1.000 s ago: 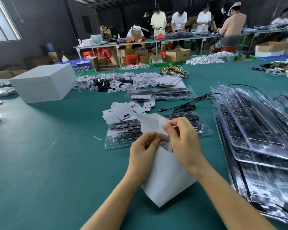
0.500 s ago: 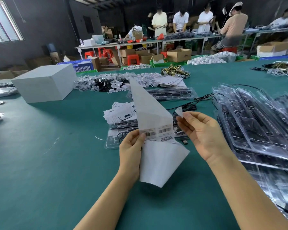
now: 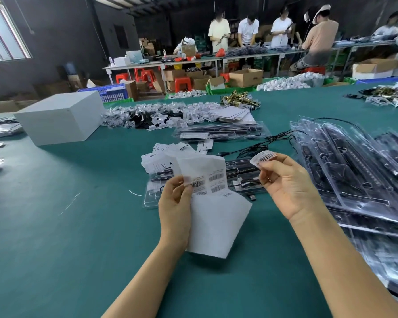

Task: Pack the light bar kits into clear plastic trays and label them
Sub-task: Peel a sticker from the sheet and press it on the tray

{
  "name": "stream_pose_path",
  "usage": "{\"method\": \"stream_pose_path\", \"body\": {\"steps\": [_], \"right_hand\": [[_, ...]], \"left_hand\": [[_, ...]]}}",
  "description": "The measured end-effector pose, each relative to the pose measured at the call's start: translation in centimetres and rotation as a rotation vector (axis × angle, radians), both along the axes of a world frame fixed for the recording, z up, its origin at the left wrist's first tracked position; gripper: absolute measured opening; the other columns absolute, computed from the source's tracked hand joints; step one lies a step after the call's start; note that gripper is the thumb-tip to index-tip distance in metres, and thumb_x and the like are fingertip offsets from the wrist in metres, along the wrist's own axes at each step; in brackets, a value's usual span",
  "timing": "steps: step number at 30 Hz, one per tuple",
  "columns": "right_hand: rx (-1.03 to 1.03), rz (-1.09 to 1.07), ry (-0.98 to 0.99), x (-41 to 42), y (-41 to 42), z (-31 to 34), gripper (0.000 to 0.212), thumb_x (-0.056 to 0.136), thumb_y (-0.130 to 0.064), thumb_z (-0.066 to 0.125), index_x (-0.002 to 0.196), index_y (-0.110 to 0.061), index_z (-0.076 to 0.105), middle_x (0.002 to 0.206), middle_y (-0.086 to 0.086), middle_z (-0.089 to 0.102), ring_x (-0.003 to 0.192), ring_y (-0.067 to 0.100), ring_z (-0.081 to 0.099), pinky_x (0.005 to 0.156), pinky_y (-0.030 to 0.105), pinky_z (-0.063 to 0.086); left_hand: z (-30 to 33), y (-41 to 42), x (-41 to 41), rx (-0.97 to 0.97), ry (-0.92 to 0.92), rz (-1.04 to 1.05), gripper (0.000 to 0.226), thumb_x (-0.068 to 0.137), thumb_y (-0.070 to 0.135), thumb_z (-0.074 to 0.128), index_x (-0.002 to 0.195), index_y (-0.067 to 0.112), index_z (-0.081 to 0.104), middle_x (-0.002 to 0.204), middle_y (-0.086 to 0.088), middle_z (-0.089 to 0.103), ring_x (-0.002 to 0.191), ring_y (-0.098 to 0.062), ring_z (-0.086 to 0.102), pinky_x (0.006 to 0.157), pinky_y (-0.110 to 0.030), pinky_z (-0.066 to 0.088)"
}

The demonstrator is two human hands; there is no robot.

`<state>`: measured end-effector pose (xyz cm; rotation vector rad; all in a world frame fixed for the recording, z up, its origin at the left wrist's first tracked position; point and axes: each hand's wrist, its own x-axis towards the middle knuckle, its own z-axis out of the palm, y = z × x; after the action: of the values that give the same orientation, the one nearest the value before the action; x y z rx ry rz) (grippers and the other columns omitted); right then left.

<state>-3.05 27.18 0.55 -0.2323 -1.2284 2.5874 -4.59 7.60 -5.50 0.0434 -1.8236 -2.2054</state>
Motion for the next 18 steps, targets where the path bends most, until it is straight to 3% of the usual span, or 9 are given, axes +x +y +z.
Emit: {"method": "stream_pose_path", "body": {"steps": [2, 5, 7, 9, 10, 12, 14, 16, 18], "right_hand": [[-0.081, 0.028, -0.008, 0.1, 0.3, 0.1, 0.017, 0.079, 0.002, 0.063, 0.076, -0.015, 0.059, 0.070, 0.002, 0.069, 0.066, 0.011, 0.061, 0.064, 0.021, 0.046], [-0.208, 0.088, 0.053, 0.3, 0.9, 0.5, 0.015, 0.070, -0.012, 0.069, 0.081, -0.013, 0.059, 0.069, 0.000, 0.067, 0.065, 0.010, 0.059, 0.065, 0.023, 0.048], [-0.246, 0.154, 0.117, 0.4, 1.5, 0.7, 0.015, 0.073, -0.015, 0.067, 0.083, -0.016, 0.057, 0.073, -0.001, 0.065, 0.068, 0.011, 0.059, 0.067, 0.024, 0.050], [-0.240, 0.246, 0.186, 0.7, 1.7, 0.7, 0.012, 0.078, -0.018, 0.066, 0.085, -0.018, 0.057, 0.080, -0.001, 0.064, 0.074, 0.012, 0.059, 0.073, 0.025, 0.050], [-0.240, 0.287, 0.217, 0.8, 1.7, 0.6, 0.011, 0.080, -0.018, 0.066, 0.087, -0.019, 0.058, 0.083, -0.001, 0.064, 0.076, 0.013, 0.059, 0.075, 0.025, 0.050], [-0.228, 0.345, 0.260, 0.8, 1.3, 0.6, 0.013, 0.080, -0.018, 0.067, 0.090, -0.019, 0.059, 0.087, 0.002, 0.065, 0.078, 0.014, 0.060, 0.076, 0.027, 0.051], [-0.208, 0.381, 0.267, 0.8, 0.8, 0.7, 0.016, 0.075, -0.020, 0.071, 0.088, -0.019, 0.061, 0.090, 0.004, 0.066, 0.079, 0.015, 0.061, 0.077, 0.028, 0.052], [-0.191, 0.399, 0.244, 0.8, 0.2, 0.7, 0.015, 0.074, -0.022, 0.072, 0.086, -0.019, 0.064, 0.093, 0.005, 0.066, 0.083, 0.017, 0.062, 0.079, 0.030, 0.053], [-0.161, 0.395, 0.198, 0.8, -0.4, 0.6, 0.016, 0.075, -0.024, 0.072, 0.088, -0.018, 0.064, 0.096, 0.007, 0.066, 0.088, 0.020, 0.063, 0.079, 0.032, 0.054]], "left_hand": [[0.1, 0.5, 0.1, -0.219, 0.168, 0.124, 0.029, 0.094, 0.007, 0.057, 0.090, 0.035, 0.063, 0.086, 0.018, 0.070, 0.079, 0.001, 0.062, 0.074, -0.012, 0.046], [-0.1, 1.8, 0.2, -0.557, 0.451, 0.174, 0.021, 0.088, -0.005, 0.060, 0.095, 0.014, 0.069, 0.087, 0.017, 0.069, 0.078, 0.006, 0.059, 0.073, -0.010, 0.045], [-0.3, 2.9, 0.1, -0.795, 0.640, 0.071, 0.021, 0.081, -0.010, 0.062, 0.093, 0.004, 0.070, 0.096, 0.000, 0.072, 0.086, -0.011, 0.067, 0.074, -0.022, 0.053], [-0.3, 4.1, 0.1, -1.040, 0.752, -0.096, 0.020, 0.076, -0.006, 0.066, 0.093, 0.004, 0.068, 0.095, -0.011, 0.071, 0.081, -0.026, 0.068, 0.066, -0.038, 0.058], [-0.4, 4.8, -0.1, -1.202, 0.792, -0.150, 0.020, 0.073, -0.003, 0.070, 0.092, 0.005, 0.069, 0.088, -0.011, 0.069, 0.078, -0.027, 0.066, 0.070, -0.043, 0.058], [-0.5, 6.5, -0.2, -1.484, 0.831, -0.219, 0.022, 0.070, 0.005, 0.071, 0.091, 0.011, 0.072, 0.080, -0.006, 0.068, 0.084, -0.026, 0.063, 0.095, -0.048, 0.049], [-0.5, 8.5, 0.3, -1.640, 0.713, -0.393, 0.026, 0.084, 0.014, 0.054, 0.106, 0.018, 0.068, 0.097, -0.005, 0.068, 0.106, -0.027, 0.054, 0.112, -0.050, 0.025], [-0.8, 10.2, 1.0, -1.715, 0.696, -0.505, 0.033, 0.094, 0.024, 0.038, 0.120, 0.021, 0.059, 0.119, -0.005, 0.063, 0.123, -0.029, 0.043, 0.115, -0.049, 0.017], [-0.8, 11.3, 1.9, -1.653, 0.737, -0.602, 0.036, 0.095, 0.024, 0.036, 0.125, 0.019, 0.054, 0.131, -0.009, 0.055, 0.129, -0.033, 0.037, 0.113, -0.052, 0.020]]}}
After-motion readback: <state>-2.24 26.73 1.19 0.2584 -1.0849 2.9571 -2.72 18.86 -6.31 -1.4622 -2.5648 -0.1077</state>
